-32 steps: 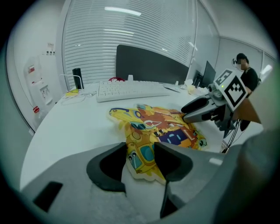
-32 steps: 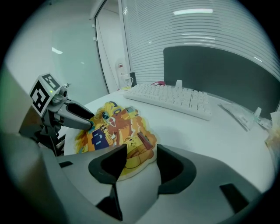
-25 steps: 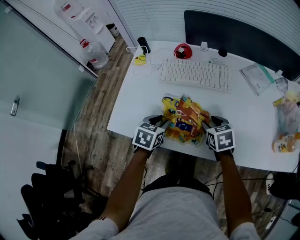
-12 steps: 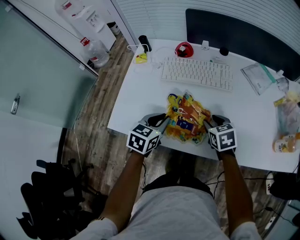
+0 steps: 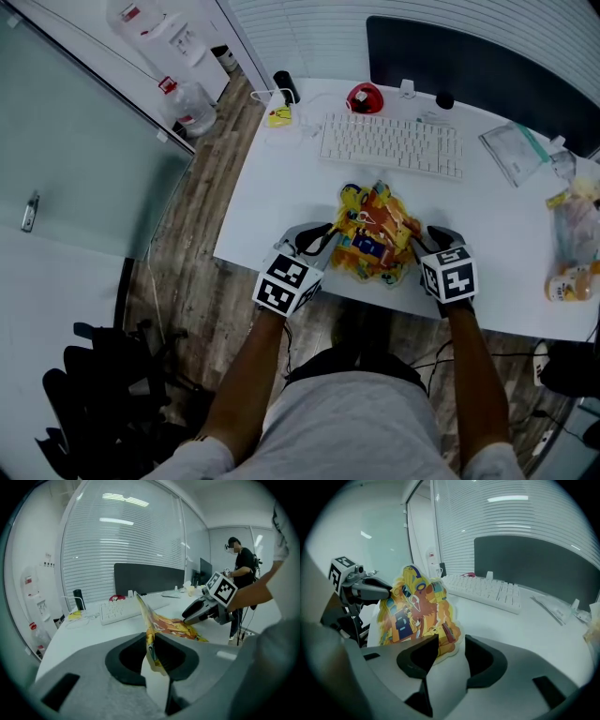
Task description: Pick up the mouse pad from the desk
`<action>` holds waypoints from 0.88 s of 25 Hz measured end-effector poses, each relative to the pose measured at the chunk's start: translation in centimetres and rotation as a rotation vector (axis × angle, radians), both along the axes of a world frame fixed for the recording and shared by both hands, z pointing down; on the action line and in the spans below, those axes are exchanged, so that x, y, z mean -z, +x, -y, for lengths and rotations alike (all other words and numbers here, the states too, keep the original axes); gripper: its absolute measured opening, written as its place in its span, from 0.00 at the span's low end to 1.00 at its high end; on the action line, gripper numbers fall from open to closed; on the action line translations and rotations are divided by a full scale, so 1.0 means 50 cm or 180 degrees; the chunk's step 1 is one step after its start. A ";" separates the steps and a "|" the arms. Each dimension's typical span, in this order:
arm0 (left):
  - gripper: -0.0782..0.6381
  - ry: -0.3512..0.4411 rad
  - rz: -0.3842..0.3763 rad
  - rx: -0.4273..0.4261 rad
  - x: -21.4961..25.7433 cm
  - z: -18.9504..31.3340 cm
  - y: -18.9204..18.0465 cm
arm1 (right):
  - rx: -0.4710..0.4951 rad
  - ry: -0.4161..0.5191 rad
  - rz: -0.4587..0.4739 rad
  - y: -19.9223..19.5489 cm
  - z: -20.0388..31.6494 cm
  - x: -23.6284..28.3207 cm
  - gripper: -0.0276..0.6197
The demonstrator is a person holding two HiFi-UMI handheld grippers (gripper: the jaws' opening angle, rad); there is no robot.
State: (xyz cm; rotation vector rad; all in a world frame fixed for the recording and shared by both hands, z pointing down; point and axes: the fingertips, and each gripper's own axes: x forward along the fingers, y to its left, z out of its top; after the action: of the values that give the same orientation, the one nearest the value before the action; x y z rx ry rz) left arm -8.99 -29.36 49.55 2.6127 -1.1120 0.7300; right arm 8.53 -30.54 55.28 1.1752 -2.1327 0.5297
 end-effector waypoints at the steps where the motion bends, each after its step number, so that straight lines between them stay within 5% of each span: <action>1: 0.21 0.0076 0.0003 -0.0043 0.008 -0.001 0.002 | 0.0060 0.0018 0.0065 -0.001 0.001 0.004 0.31; 12: 0.21 0.0878 -0.0244 -0.0871 0.116 -0.040 0.038 | 0.0892 0.0238 0.0592 -0.009 0.008 0.076 0.45; 22: 0.21 0.0885 -0.0511 -0.1262 0.162 -0.065 0.061 | 0.1405 -0.0078 0.1172 -0.024 -0.008 0.079 0.45</action>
State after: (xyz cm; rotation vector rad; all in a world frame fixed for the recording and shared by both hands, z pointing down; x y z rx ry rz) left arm -5.93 -26.12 41.47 3.1117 -0.6992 0.4442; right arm 7.35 -30.13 51.34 0.5891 -2.5900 0.5976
